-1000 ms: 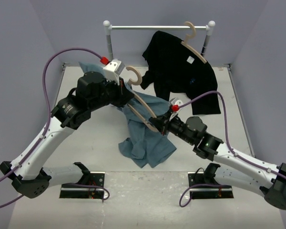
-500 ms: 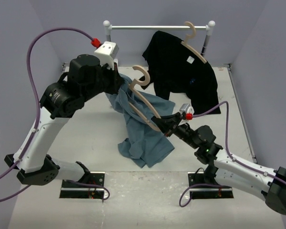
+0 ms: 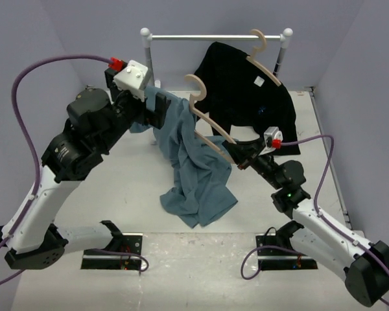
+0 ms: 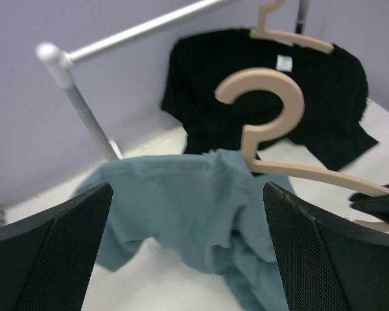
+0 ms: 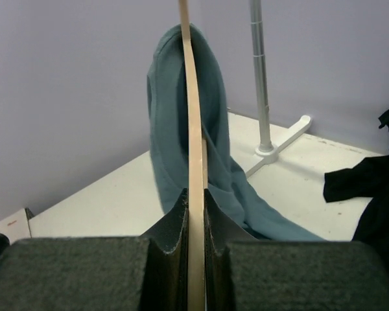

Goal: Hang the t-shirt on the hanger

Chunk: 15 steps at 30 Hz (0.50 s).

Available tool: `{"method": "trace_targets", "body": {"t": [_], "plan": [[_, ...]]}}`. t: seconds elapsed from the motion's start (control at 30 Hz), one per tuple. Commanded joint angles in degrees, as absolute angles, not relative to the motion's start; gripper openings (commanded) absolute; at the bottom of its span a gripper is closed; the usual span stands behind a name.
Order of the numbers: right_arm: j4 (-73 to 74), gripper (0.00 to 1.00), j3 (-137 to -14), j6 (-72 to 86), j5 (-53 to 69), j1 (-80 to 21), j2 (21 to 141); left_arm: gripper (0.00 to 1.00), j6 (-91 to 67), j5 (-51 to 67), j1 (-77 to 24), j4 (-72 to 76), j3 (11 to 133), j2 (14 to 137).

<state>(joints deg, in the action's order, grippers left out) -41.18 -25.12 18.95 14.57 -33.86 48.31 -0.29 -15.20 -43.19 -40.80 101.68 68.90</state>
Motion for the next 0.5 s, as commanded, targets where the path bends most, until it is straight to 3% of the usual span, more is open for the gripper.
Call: {"method": "trace_targets", "body": {"t": [0.0, 0.17, 0.3, 0.47], "plan": [[-48.9, 0.0, -26.95, 22.07, 25.85, -29.03, 44.65, 1.0, 16.26, -13.47, -38.61, -25.62, 98.22, 67.98], [-48.62, 0.0, -26.71, 23.37, 28.19, -25.71, 41.71, 0.96, 24.45, 7.2, -30.24, -23.59, 96.25, 70.41], [-47.11, 0.0, -26.94, 23.79, 30.85, -23.32, 37.75, 0.92, 32.83, 21.74, -29.02, -22.12, 92.78, 70.8], [-41.76, 0.0, -27.33, 21.93, 36.06, -21.49, 33.7, 0.91, 38.11, 35.92, -27.32, -29.04, 97.81, 73.5]]}}
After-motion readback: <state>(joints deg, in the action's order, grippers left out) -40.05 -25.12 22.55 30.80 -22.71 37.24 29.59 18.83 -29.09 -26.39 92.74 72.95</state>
